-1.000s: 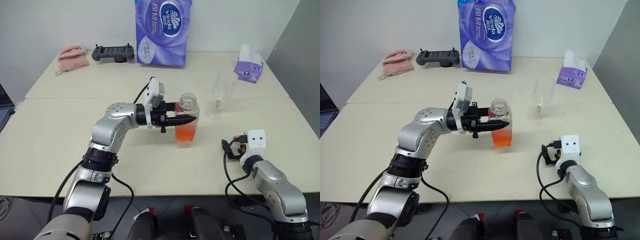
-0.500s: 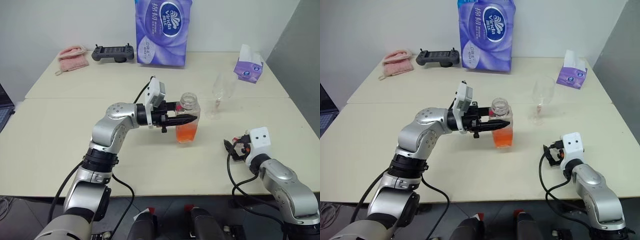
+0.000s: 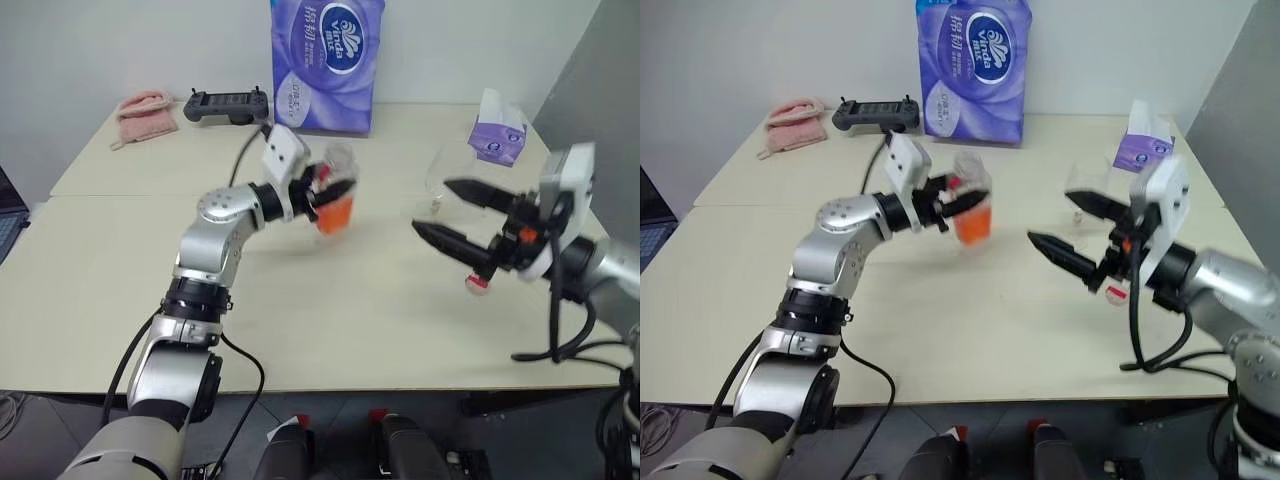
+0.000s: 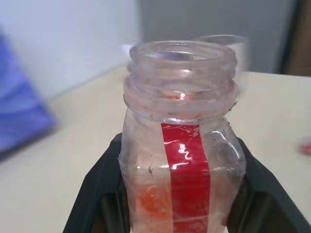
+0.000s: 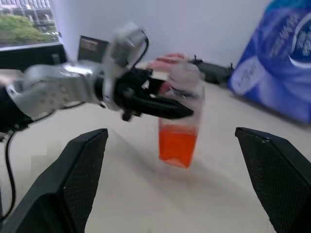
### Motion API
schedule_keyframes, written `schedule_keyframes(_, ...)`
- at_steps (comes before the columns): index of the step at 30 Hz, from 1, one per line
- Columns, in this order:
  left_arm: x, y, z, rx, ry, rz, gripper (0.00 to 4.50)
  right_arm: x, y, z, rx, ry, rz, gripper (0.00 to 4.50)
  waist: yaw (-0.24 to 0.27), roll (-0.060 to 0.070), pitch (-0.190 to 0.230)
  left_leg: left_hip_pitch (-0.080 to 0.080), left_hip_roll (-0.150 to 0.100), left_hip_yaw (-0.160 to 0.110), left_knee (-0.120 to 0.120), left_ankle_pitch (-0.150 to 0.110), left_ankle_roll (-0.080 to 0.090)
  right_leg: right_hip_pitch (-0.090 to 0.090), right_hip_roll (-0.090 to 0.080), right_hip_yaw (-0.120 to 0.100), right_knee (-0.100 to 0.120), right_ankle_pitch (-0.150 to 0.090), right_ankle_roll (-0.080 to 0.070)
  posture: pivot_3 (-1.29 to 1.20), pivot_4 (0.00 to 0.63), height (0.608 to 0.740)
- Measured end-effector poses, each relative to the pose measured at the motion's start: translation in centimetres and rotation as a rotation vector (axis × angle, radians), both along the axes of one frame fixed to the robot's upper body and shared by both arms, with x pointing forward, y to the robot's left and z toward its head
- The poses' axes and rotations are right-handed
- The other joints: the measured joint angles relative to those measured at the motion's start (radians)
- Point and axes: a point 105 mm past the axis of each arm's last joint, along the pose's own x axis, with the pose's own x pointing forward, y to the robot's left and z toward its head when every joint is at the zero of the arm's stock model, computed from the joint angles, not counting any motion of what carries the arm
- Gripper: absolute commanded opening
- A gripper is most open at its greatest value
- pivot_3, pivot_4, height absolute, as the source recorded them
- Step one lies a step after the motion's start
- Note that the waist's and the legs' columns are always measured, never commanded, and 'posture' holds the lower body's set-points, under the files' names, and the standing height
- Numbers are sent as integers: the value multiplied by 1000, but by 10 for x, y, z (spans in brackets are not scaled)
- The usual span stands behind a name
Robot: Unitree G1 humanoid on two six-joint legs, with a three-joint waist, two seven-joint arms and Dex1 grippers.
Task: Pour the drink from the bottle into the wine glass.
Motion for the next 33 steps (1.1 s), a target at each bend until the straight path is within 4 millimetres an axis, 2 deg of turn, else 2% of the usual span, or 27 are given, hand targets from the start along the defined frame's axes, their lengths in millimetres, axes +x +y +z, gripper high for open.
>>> schedule_keyframes(2, 11, 17, 12, -39, -38, 130, 1944, 0, 8, 7, 0, -5, 33, 4471, 1, 0, 0, -1, 0, 0, 0, 0, 0, 0, -1, 0, 0, 0, 0, 0, 150, 740)
schedule_keyframes(6, 24, 47, 18, -97, -67, 353, 1944, 3, 20, -2, -6, 41, 73, 4471, 2, 0, 0, -1, -1, 0, 1, 0, 0, 0, -3, 1, 0, 0, 0, 0, 150, 740)
schedule_keyframes(10, 33, 83, 9, -166, -50, 571, 1944, 5, 27, -3, -6, 51, 100, 4471, 2, 0, 0, -1, -1, 0, 1, 0, 0, -1, -3, 0, 0, 0, 0, 0, 150, 740)
schedule_keyframes(14, 33, 113, -16, -201, -13, 709, 1944, 5, 29, -3, -11, 53, 109, 4471, 2, 0, 0, -1, -1, 0, 1, 0, 0, -1, -6, 0, 0, 0, 0, 0, 150, 740)
schedule_keyframes(19, 31, 124, -28, -265, 20, 723, 1944, 6, 32, -1, 4, 54, 119, 4471, 3, 0, 0, -1, -1, 0, 1, 0, 0, -1, -7, -1, 1, 0, 0, 0, 150, 740)
schedule_keyframes(33, 31, 131, -55, -260, 59, 715, 1944, 8, 34, 3, 32, 54, 98, 4471, 3, 0, 0, -1, -1, 0, 1, 0, 0, -1, -7, -1, 1, 0, 0, 0, 150, 740)
